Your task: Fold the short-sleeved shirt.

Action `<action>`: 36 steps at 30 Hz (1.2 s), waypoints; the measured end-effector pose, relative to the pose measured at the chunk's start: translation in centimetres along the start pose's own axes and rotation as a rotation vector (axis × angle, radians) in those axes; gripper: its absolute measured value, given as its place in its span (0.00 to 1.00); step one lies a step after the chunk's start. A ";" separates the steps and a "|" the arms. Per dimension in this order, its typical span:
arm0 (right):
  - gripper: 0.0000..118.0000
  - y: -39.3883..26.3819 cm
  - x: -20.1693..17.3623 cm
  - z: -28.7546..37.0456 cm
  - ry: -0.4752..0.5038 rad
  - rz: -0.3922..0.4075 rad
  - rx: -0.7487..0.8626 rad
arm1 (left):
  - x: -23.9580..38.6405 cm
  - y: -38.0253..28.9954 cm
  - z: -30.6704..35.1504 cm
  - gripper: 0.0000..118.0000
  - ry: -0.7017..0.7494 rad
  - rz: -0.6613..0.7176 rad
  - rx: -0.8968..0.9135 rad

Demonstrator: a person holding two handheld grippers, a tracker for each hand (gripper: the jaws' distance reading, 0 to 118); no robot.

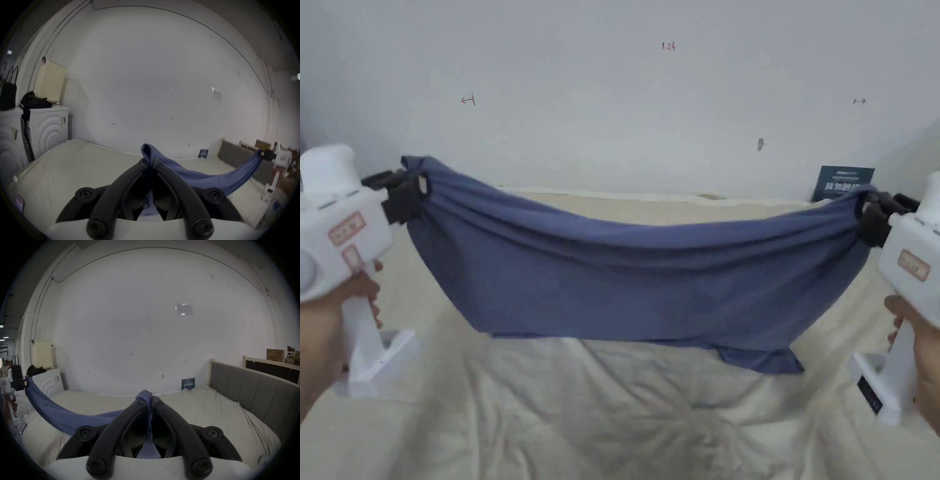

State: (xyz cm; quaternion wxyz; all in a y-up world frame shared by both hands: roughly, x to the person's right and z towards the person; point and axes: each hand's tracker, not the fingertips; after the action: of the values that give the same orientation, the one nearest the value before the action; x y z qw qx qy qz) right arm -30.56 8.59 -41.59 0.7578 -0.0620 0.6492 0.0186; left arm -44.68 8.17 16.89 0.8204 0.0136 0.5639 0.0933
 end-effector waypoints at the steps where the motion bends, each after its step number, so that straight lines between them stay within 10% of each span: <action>1: 0.05 -1.6 0.2 1.3 0.002 0.007 0.008 | -1.0 -1.7 0.0 0.03 -0.006 0.013 -0.025; 5: 0.05 -7.0 -0.4 7.8 0.017 0.072 -0.050 | 0.5 -8.1 5.8 0.03 -0.030 0.105 -0.082; 15: 0.05 -21.3 1.3 17.8 -0.085 -0.070 -0.319 | 2.2 -22.5 18.0 0.03 0.050 0.067 -0.319; 27: 0.09 -26.6 1.3 18.4 -0.082 -0.053 -0.398 | 0.3 -28.6 18.1 0.05 0.121 0.060 -0.438; 29: 0.45 -26.3 0.6 19.0 -0.073 0.018 -0.389 | 1.1 -28.4 18.2 0.33 0.143 0.047 -0.418; 30: 0.90 -26.4 0.8 19.2 -0.101 0.054 -0.376 | 1.3 -28.2 18.5 0.86 0.158 0.059 -0.418; 31: 1.00 -25.8 0.5 19.8 -0.136 0.085 -0.361 | 1.5 -28.0 18.7 1.00 0.166 0.065 -0.425; 36: 0.99 -16.6 -3.1 25.1 -0.122 0.198 -0.151 | 4.2 -22.0 24.4 1.00 0.167 0.025 -0.281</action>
State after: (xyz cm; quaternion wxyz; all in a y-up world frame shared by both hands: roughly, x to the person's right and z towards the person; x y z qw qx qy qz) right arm -4.55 -4.77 -33.62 0.7836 -0.0530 0.6016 0.1458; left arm -17.54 -10.66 19.04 0.7633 -0.1021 0.6113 0.1822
